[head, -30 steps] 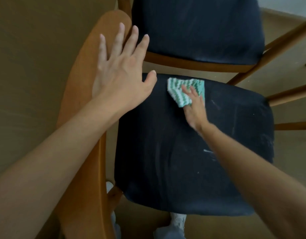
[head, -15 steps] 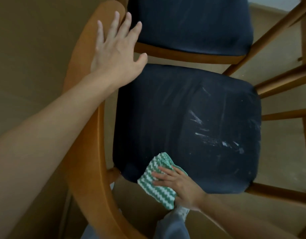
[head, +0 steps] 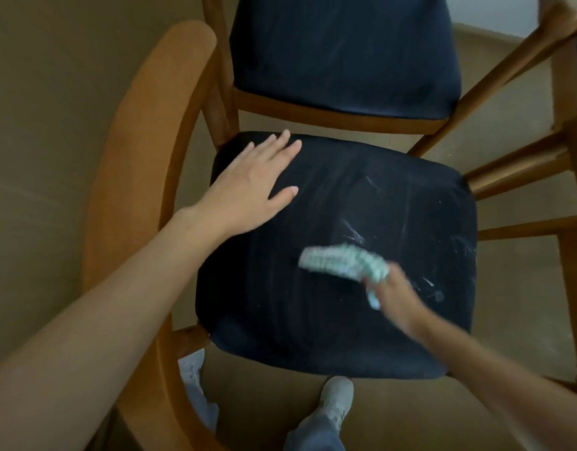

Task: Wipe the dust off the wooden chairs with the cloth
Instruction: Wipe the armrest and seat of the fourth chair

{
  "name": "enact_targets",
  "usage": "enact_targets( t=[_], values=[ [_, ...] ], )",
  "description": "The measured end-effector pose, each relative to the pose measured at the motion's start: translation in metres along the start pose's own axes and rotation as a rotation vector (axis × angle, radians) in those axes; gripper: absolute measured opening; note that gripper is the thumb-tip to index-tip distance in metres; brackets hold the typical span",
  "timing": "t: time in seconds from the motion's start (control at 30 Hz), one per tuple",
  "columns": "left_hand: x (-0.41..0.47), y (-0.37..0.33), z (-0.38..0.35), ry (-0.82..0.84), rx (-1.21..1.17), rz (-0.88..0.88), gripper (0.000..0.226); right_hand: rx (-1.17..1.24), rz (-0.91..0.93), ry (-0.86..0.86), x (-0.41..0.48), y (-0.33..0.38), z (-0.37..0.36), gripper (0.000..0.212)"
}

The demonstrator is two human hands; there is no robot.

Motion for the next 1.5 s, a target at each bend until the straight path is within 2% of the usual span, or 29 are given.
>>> enact_targets(
  t=[0.07,0.2,0.3,0.4,0.47,0.57,0.73,0.87,1.07,1.13,1.23,1.4,1.47,1.5],
  values=[
    [0.003,0.010,-0.010,0.013,-0.023,0.057,0.063,0.054,0.075,-0.182,0.044,0.025,0.037,0.024],
    [0.010,0.023,0.000,-0.076,-0.048,0.146,0.064,0.031,0.126,-0.421,0.130,0.052,0.086,0.020],
    [0.011,0.024,0.003,-0.080,0.079,0.145,0.069,-0.044,0.072,-0.441,0.179,0.051,0.086,0.033],
    [0.011,0.022,-0.004,-0.041,0.120,0.121,0.070,-0.403,-0.032,-0.296,0.205,0.038,0.057,0.047],
    [0.012,0.021,-0.003,-0.044,0.093,0.115,0.069,-0.590,-0.052,-0.261,0.207,0.039,0.048,0.051],
    [0.012,0.021,0.000,-0.062,0.046,0.124,0.068,-0.645,-0.015,-0.237,0.201,0.049,0.037,0.051],
    [0.013,0.024,0.001,-0.069,0.046,0.158,0.067,-0.805,0.274,-0.109,0.177,0.063,-0.031,0.056],
    [0.012,0.026,0.003,-0.067,0.057,0.169,0.066,-0.747,0.544,0.033,0.097,0.047,-0.098,0.066],
    [0.013,0.027,0.003,-0.053,0.113,0.198,0.066,-0.982,0.688,0.286,-0.016,-0.009,-0.161,0.065],
    [0.012,0.028,0.006,-0.068,0.124,0.214,0.066,-1.112,0.742,0.356,-0.042,-0.023,-0.171,0.069],
    [0.011,0.028,0.009,-0.078,0.125,0.227,0.066,-1.163,0.790,0.468,-0.061,-0.034,-0.177,0.067],
    [0.010,0.028,0.010,-0.086,0.140,0.225,0.066,-1.330,0.920,0.759,-0.103,-0.074,-0.173,0.047],
    [0.010,0.030,0.011,-0.096,0.142,0.236,0.066,-1.317,0.930,0.789,-0.107,-0.079,-0.161,0.044],
    [0.010,0.031,0.011,-0.104,0.141,0.240,0.066,-1.261,0.932,0.734,-0.105,-0.069,-0.153,0.042]
  ],
)
Point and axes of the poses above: each hand's wrist, its own x-axis towards the middle knuckle, its own z-axis out of the back of the hand, y = z × x, the point moved 9 cm from there along x, towards the middle knuckle, and after that the axes turned 1 degree about -z, right-handed, at the moved point
